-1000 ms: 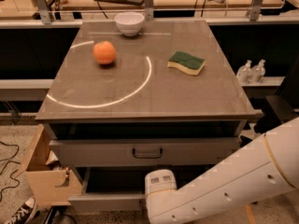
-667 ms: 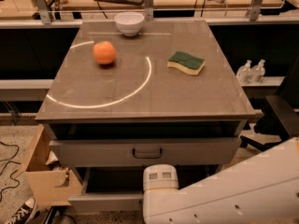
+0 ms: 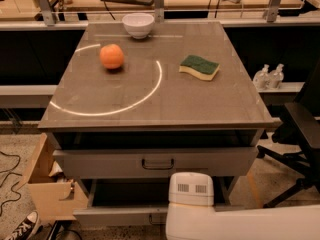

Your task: Open middle drawer

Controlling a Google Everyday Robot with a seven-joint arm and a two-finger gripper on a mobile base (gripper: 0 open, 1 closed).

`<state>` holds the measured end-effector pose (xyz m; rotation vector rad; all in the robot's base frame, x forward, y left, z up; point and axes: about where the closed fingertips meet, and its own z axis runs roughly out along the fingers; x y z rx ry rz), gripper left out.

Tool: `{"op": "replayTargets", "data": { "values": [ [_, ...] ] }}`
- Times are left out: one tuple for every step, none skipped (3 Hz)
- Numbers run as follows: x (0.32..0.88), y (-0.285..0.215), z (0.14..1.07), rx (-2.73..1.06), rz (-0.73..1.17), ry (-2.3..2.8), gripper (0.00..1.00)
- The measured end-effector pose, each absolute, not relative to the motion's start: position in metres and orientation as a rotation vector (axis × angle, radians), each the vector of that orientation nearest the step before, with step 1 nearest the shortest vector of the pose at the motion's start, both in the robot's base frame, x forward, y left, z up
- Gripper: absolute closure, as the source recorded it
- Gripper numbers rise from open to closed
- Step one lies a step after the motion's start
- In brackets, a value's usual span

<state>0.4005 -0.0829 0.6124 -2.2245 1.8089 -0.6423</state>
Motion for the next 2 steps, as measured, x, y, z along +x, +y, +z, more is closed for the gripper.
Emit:
{"op": "replayTargets", "data": {
  "values": [
    [0.401, -0.107, 0.613, -2.134, -0.631, 1.796, 1.0],
    [0.403, -0.124, 0.604, -2.041, -0.565, 1.756, 1.0]
  ]
}}
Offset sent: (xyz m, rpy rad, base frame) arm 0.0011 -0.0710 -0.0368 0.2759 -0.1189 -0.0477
